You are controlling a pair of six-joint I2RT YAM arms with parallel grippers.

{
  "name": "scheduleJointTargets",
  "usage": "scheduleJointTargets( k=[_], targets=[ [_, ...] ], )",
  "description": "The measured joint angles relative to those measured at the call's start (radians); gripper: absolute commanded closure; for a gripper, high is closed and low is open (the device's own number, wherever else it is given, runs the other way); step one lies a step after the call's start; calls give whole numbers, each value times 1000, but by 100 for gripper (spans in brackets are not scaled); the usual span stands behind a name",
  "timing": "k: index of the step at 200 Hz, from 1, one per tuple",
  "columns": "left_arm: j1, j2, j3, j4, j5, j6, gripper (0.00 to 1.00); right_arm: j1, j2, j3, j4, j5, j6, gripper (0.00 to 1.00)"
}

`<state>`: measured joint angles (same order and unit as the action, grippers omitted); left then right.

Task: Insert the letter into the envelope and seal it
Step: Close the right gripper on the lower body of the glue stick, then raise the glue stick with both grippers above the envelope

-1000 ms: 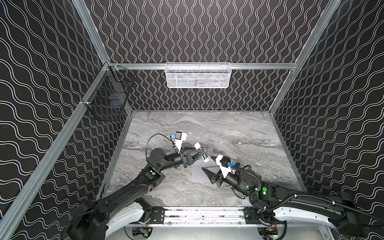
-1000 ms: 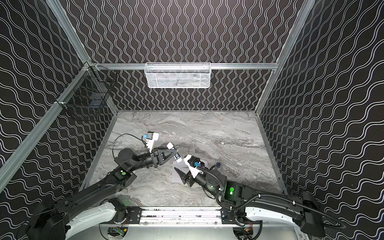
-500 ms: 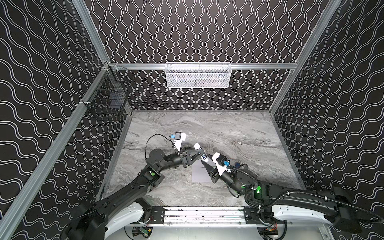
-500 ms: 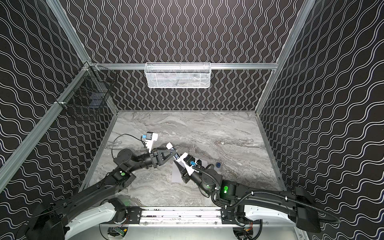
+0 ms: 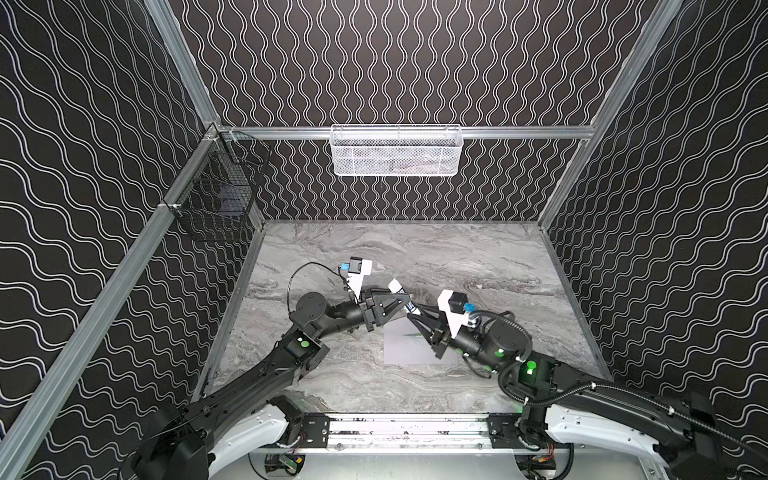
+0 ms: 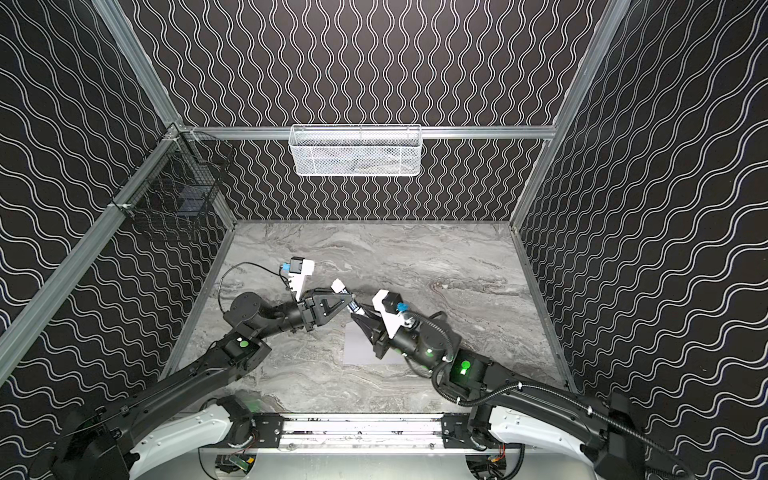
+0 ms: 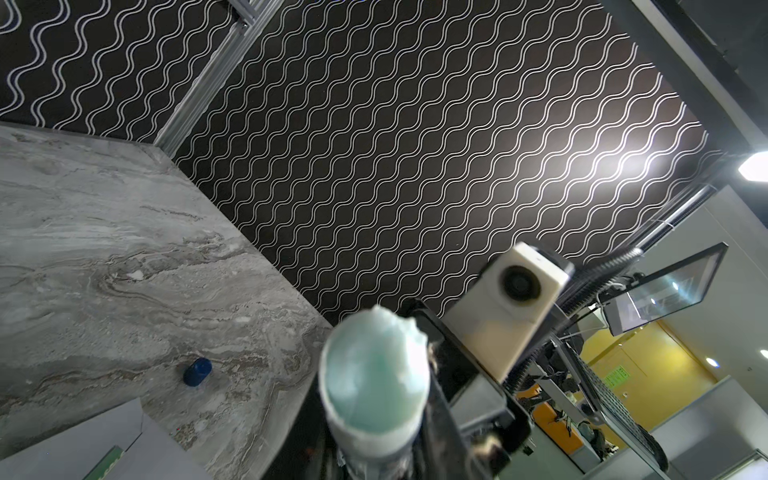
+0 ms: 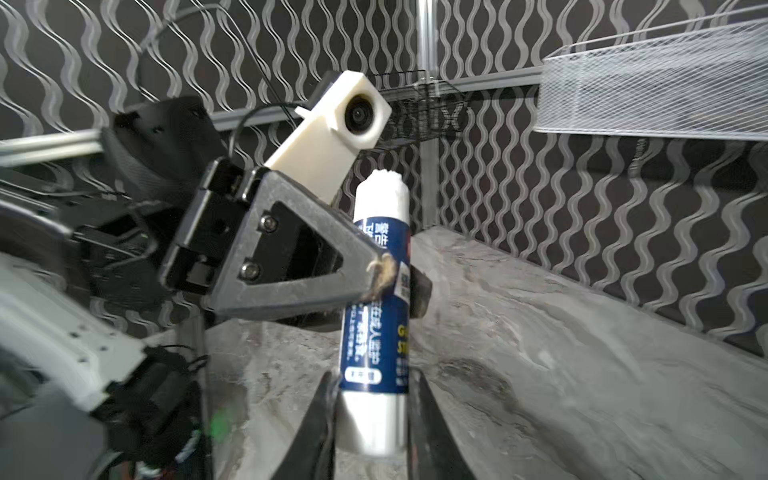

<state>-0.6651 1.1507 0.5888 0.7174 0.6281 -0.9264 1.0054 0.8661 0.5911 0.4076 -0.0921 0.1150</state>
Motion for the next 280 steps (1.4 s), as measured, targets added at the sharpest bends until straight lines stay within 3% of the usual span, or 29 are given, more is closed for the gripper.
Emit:
scheduleJointTargets(
  k=[19, 54, 71, 86, 97, 114, 150, 187, 246, 280],
  targets=[
    [-2, 10, 6, 7, 31, 2, 100, -104, -18, -18, 28, -219, 118, 78],
    [-3, 33, 21, 42, 67, 7, 100, -195, 15, -14, 87, -425, 268, 72],
    [-3, 40, 21, 52, 69, 6, 100, -232, 30, -10, 100, -493, 320, 53],
    [-3, 45, 14, 59, 56, 4, 100, -251, 26, -5, 106, -542, 350, 43],
    [-3, 48, 0, 83, 39, -16, 100, -256, 10, -4, 105, -536, 383, 34],
    [-2, 63, -31, 129, -21, -45, 100, -257, -25, -5, 117, -502, 458, 30],
    [-1, 113, -67, 228, -121, -148, 100, -257, -56, -88, 240, -419, 637, 23],
    [-25, 130, -68, 329, -175, -201, 100, -268, -44, -135, 334, -375, 726, 17],
    [-70, 127, -80, 396, -234, -221, 100, -272, 71, -150, 538, -335, 782, 24],
    [-89, 134, -80, 413, -253, -221, 100, -272, 151, -137, 644, -336, 791, 36]
  ],
)
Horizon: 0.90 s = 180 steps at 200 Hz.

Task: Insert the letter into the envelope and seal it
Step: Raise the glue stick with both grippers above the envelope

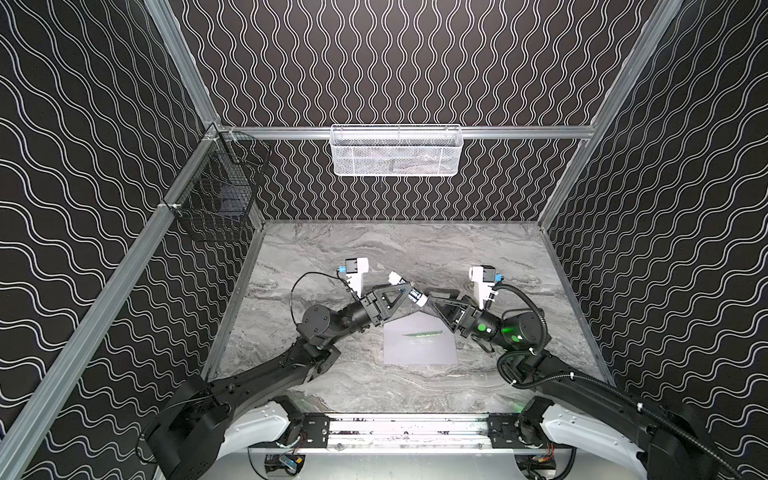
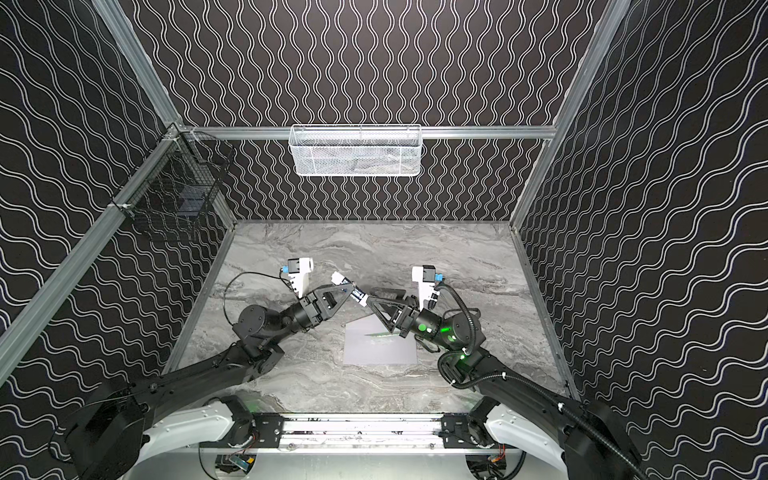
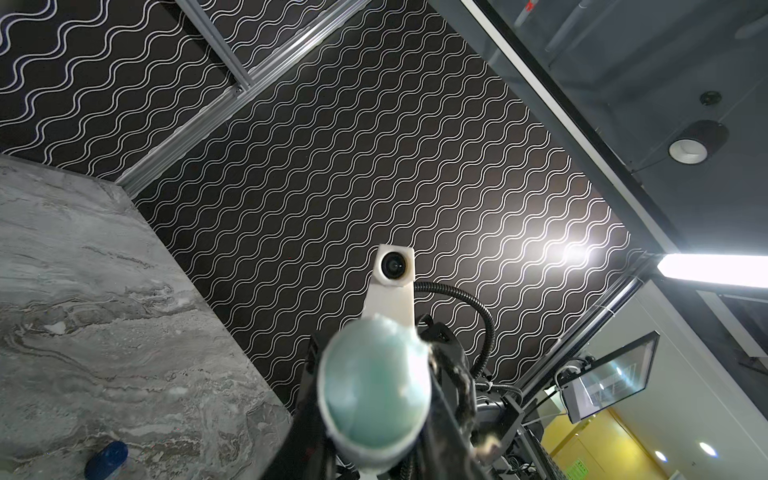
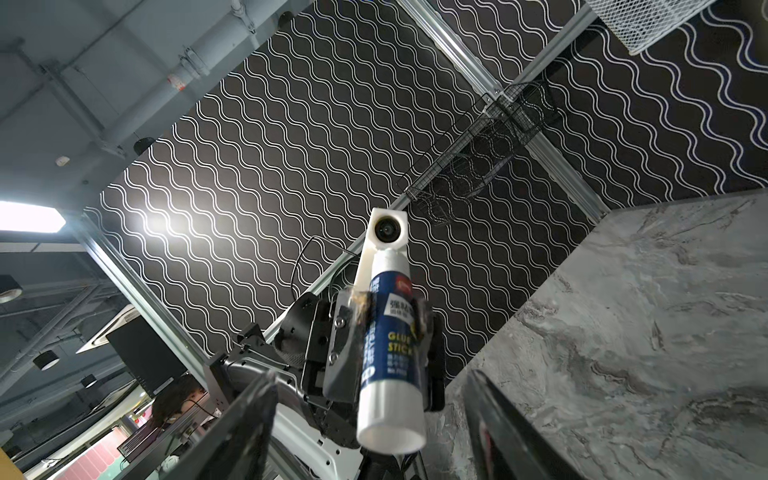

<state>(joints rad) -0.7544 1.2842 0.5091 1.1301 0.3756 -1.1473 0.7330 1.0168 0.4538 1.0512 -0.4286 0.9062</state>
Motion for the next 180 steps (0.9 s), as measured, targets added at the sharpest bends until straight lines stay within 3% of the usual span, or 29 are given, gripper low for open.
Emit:
scheduleJointTargets(
  k=[50, 68, 83, 132, 161, 180],
  targets=[
    [-8, 5, 0, 5, -20, 0, 100, 9, 140, -5, 219, -19, 72, 42],
    [-9, 0, 0, 5, -23, 2, 100, 22, 154, -4, 256, -19, 72, 49],
    [-10, 0, 0, 4, -25, 3, 100, 26, 176, -2, 277, -23, 73, 54],
    [-11, -8, -3, 3, -27, 3, 100, 31, 221, 27, 304, -33, 81, 52],
    [-13, -25, -3, -6, -31, 18, 100, 32, 237, 47, 310, -33, 81, 61],
    [-14, -31, -3, -12, -34, 26, 100, 34, 262, 48, 328, -41, 97, 61]
  ],
)
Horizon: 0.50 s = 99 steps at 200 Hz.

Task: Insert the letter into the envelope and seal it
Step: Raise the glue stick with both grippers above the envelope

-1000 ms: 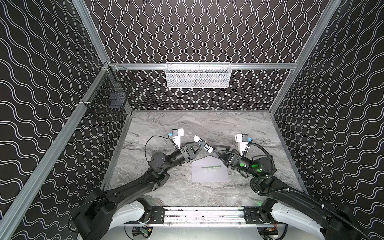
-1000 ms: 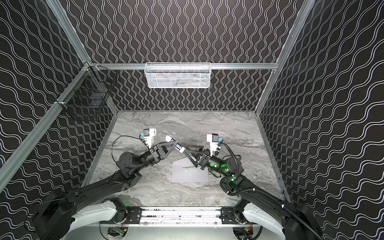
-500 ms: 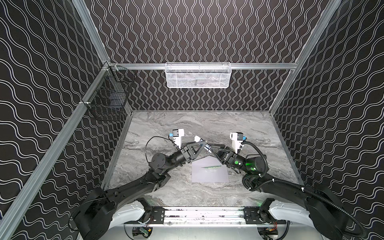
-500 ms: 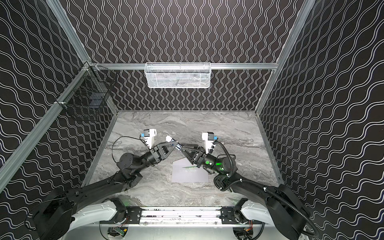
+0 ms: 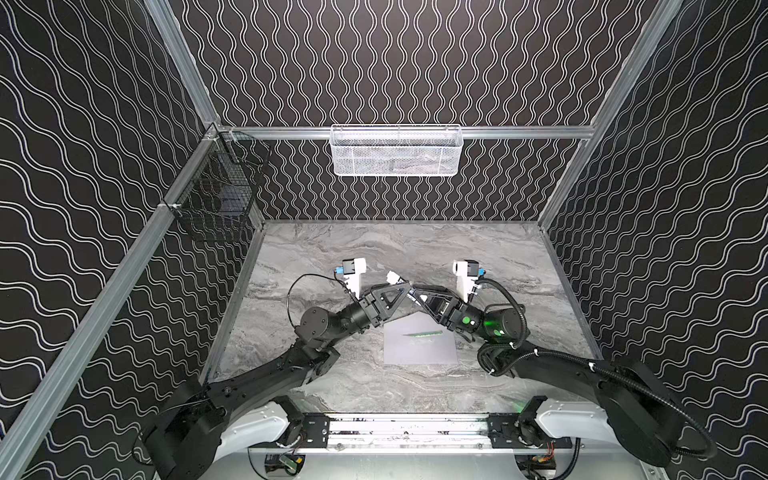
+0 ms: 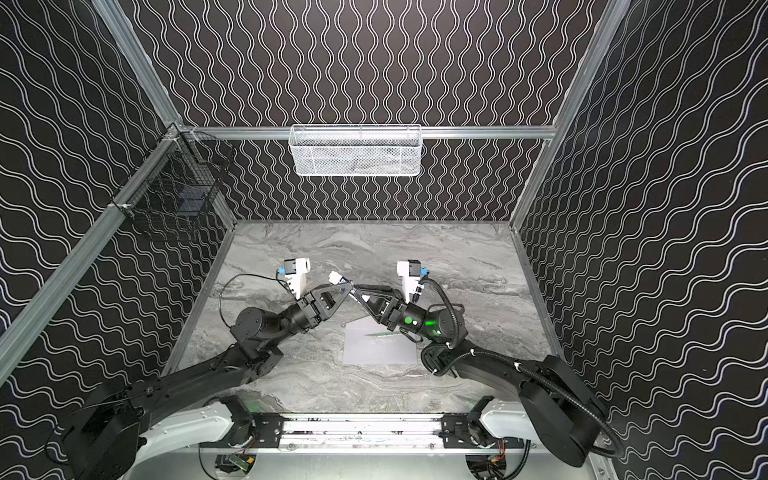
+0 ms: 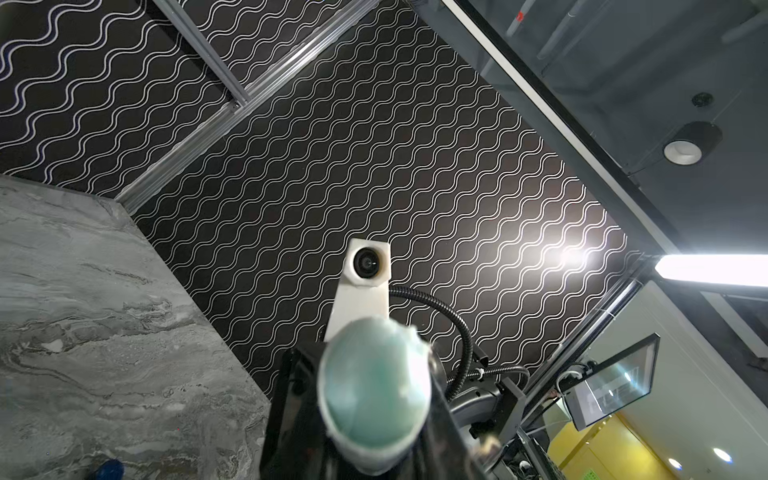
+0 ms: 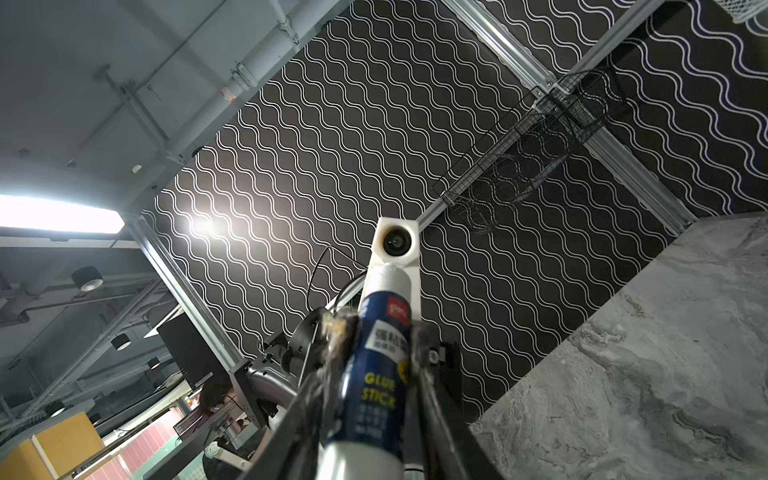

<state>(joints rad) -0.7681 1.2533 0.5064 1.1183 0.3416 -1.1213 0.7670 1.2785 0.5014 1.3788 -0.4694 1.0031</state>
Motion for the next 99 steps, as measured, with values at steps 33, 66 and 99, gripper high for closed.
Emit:
scheduleJointTargets(
  k=[33, 66, 99],
  targets=[
    [0, -10, -1, -6, -16, 7, 100, 6, 13, 17, 3, -1, 3, 68],
    [0, -8, -3, 2, -33, 40, 100, 10, 12, 32, -28, -2, -1, 79],
    [-1, -16, -9, 0, -47, 56, 100, 10, -2, 44, -75, 0, -10, 85]
  ],
)
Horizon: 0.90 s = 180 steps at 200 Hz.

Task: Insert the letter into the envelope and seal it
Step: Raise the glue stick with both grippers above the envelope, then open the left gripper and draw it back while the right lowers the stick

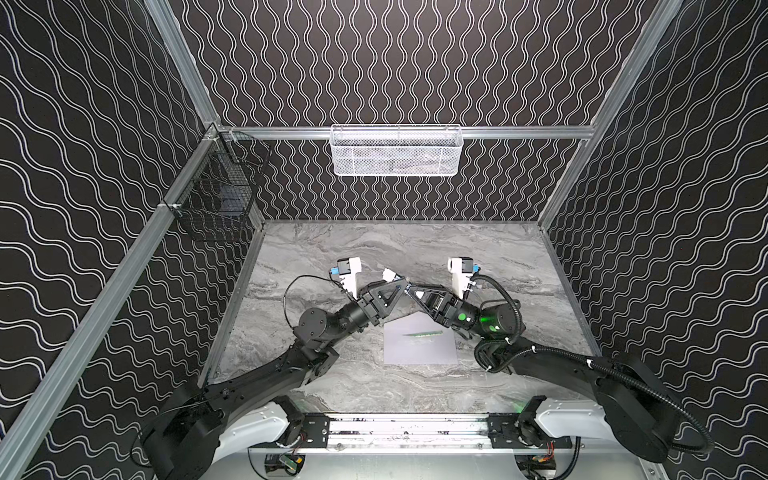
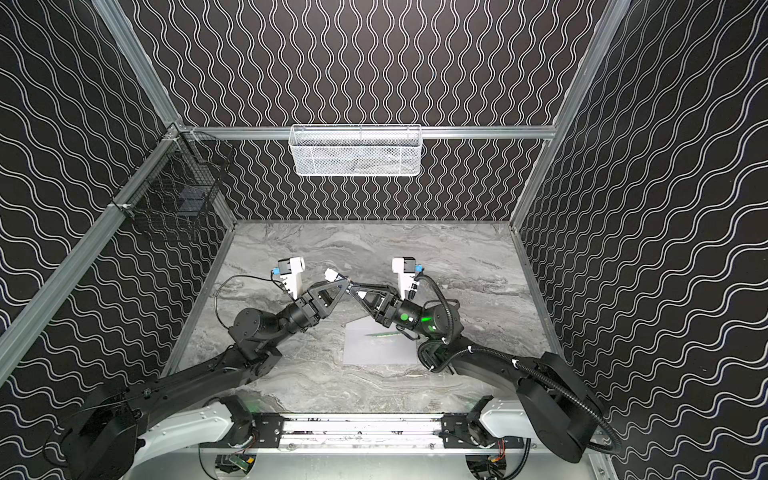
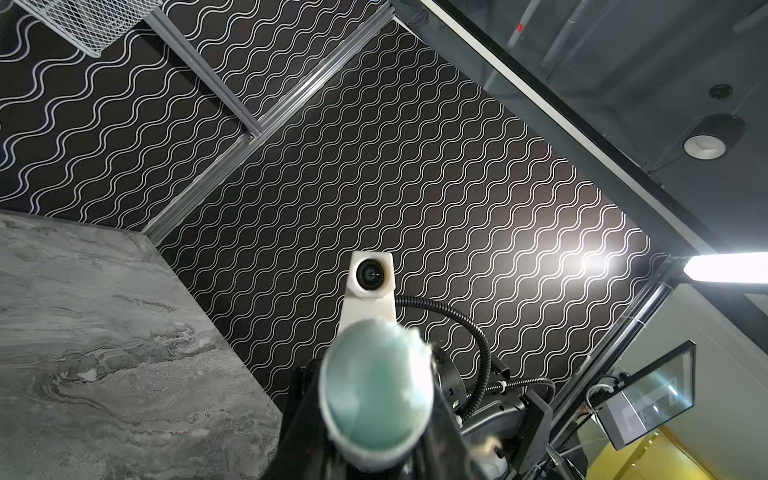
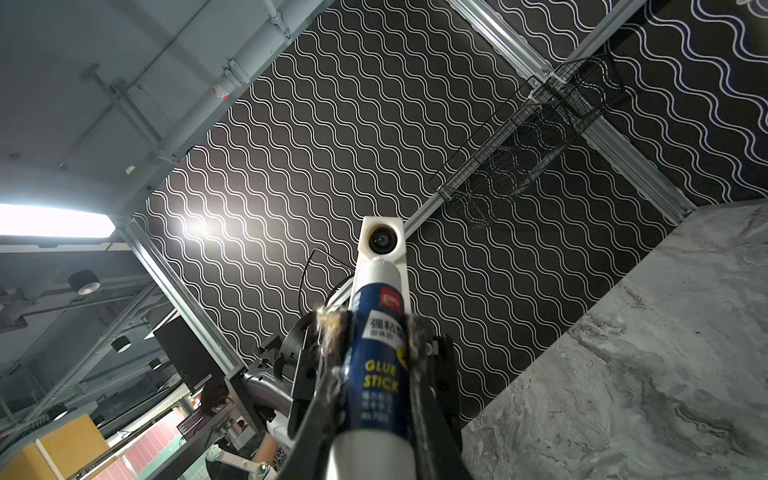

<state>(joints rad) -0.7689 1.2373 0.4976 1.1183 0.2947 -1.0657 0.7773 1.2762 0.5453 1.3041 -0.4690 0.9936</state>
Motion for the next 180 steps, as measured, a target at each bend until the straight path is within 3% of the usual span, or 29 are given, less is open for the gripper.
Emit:
scheduleJointTargets(
  k=[12, 45, 57, 66, 91, 123, 154, 180],
  targets=[
    [-1, -8, -2, -13, 2, 0, 100, 1, -16, 0, -30, 0, -10, 87],
    [-3, -46, -24, -49, 1, 26, 38, -5, -84, 32, -217, -7, -40, 96],
    [-2, -79, -66, -74, 1, 30, 23, -27, -135, 44, -327, 22, -59, 98],
    [3, -115, -119, -92, -16, 34, 17, -43, -176, 47, -416, 46, -90, 99],
    [37, -222, -230, -204, -75, 58, 13, -82, -266, 99, -781, 90, -201, 100],
    [54, -285, -185, -441, -87, 183, 15, -122, -239, 267, -1287, 178, -342, 100],
    [55, -211, -125, -665, -80, 302, 21, -125, -92, 454, -1724, 212, -472, 100],
    [55, -86, -69, -836, -72, 375, 29, -124, 27, 534, -1966, 249, -540, 100]
  ],
)
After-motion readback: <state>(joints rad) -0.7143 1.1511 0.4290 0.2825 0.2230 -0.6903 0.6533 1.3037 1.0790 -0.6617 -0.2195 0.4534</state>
